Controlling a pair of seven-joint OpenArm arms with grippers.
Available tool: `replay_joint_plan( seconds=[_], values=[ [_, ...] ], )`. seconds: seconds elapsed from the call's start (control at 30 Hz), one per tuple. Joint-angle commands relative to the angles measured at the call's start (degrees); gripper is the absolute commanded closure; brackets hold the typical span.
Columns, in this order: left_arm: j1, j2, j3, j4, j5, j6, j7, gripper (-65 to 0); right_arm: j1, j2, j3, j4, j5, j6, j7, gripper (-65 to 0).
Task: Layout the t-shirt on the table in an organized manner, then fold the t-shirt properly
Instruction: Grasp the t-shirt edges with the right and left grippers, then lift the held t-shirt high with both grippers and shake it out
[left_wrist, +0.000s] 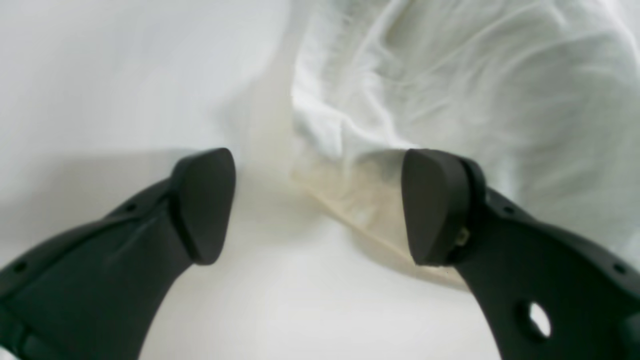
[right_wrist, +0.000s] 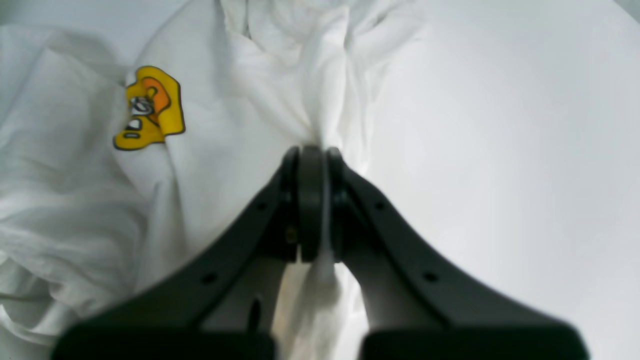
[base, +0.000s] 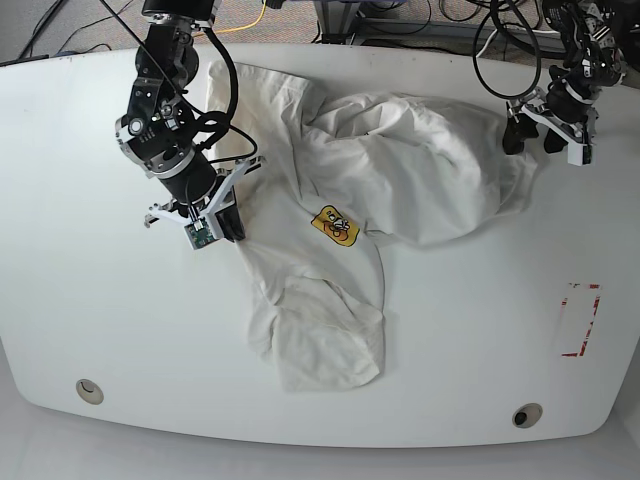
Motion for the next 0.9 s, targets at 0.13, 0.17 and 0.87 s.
replay_joint_plan(
  seconds=[0.13,0.17,0.87],
  values=[
    [-0.6,0.2,2.8,-0.1,0.7,-0.1,2.6,-49.2,0.8,0.1,0.1,1.5,0.6,-0.1,1.2,0.0],
    [-0.6,0.2,3.0,-0.1,0.7,-0.1,2.6,-49.2,0.8,0.1,0.1,1.5,0.6,-0.1,1.2,0.0],
    [-4.9,-2.4,4.0,3.4,0.7,0.0,2.8,0.0,0.8,0.2,0.7,2.7,0.6,-0.1,1.3,0.0]
  ],
)
